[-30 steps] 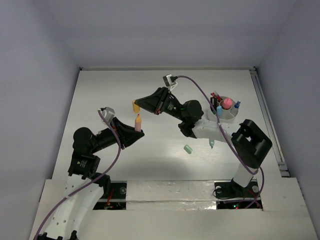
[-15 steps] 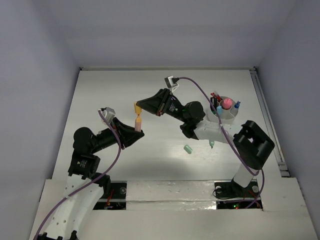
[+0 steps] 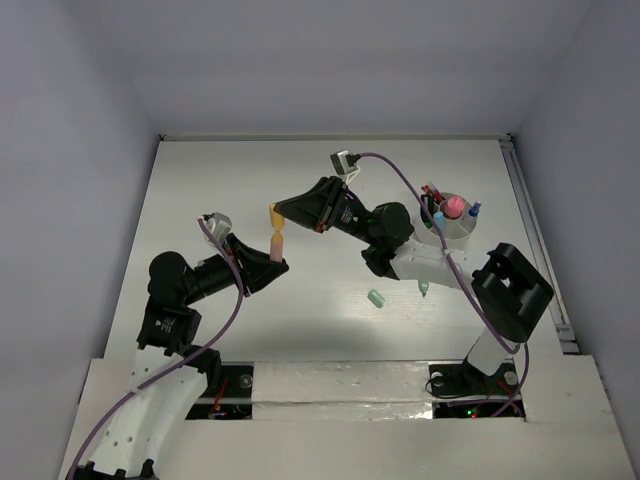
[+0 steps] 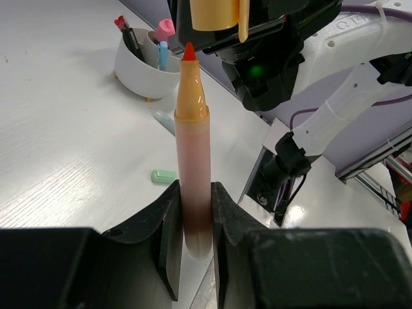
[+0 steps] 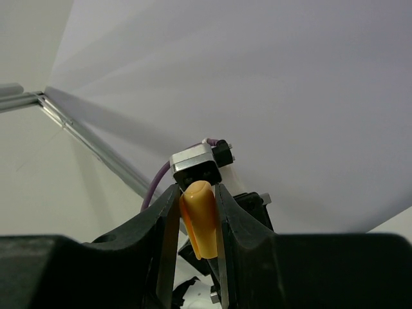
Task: Sort the stationery into containers
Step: Close the pen cap on the pen.
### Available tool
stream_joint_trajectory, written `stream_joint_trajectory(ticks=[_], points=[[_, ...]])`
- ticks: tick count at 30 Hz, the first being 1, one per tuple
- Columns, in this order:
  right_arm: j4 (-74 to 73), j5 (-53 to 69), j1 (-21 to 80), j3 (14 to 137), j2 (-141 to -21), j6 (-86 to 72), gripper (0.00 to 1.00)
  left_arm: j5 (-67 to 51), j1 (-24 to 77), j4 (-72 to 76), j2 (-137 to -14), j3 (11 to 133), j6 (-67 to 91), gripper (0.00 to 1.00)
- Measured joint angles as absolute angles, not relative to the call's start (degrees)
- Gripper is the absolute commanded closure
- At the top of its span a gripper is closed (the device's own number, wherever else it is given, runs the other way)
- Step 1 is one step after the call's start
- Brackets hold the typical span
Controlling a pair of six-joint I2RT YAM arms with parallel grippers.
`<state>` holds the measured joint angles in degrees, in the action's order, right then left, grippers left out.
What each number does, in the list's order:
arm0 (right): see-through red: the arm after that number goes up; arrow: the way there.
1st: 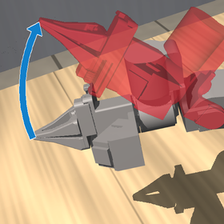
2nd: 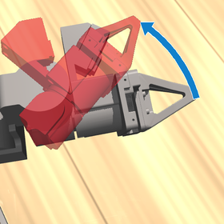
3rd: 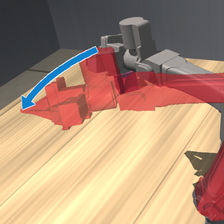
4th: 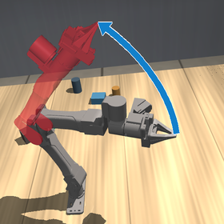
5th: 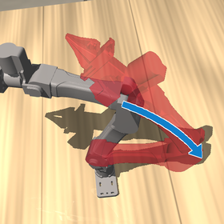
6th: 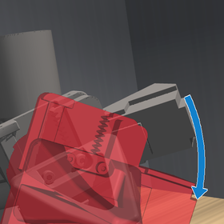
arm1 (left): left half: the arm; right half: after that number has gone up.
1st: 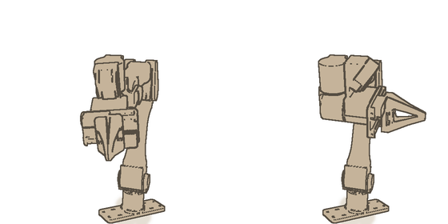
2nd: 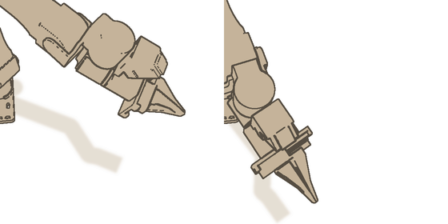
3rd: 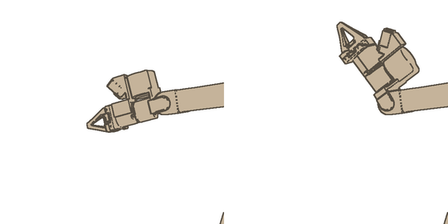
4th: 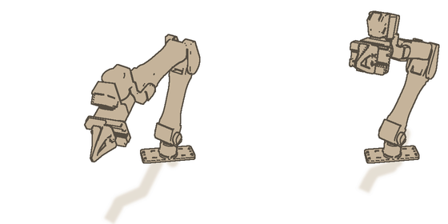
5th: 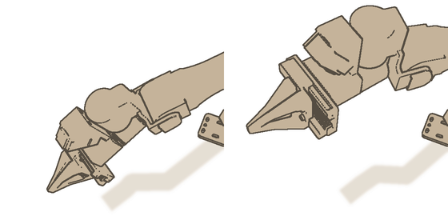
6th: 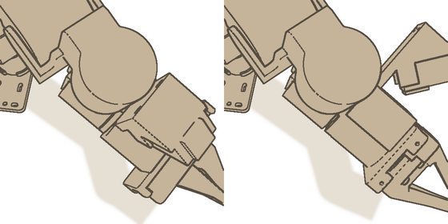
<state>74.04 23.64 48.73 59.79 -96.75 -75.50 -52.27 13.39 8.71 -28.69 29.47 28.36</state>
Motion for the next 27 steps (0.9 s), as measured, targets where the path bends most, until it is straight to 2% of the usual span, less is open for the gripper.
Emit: stream_joint_trajectory(ticks=[27], points=[[74.08, 24.32, 48.82, 59.77, -97.38, -75.55, 1.0, -51.99, 13.39, 8.56, -26.74, 29.47, 28.34, 1.0]])
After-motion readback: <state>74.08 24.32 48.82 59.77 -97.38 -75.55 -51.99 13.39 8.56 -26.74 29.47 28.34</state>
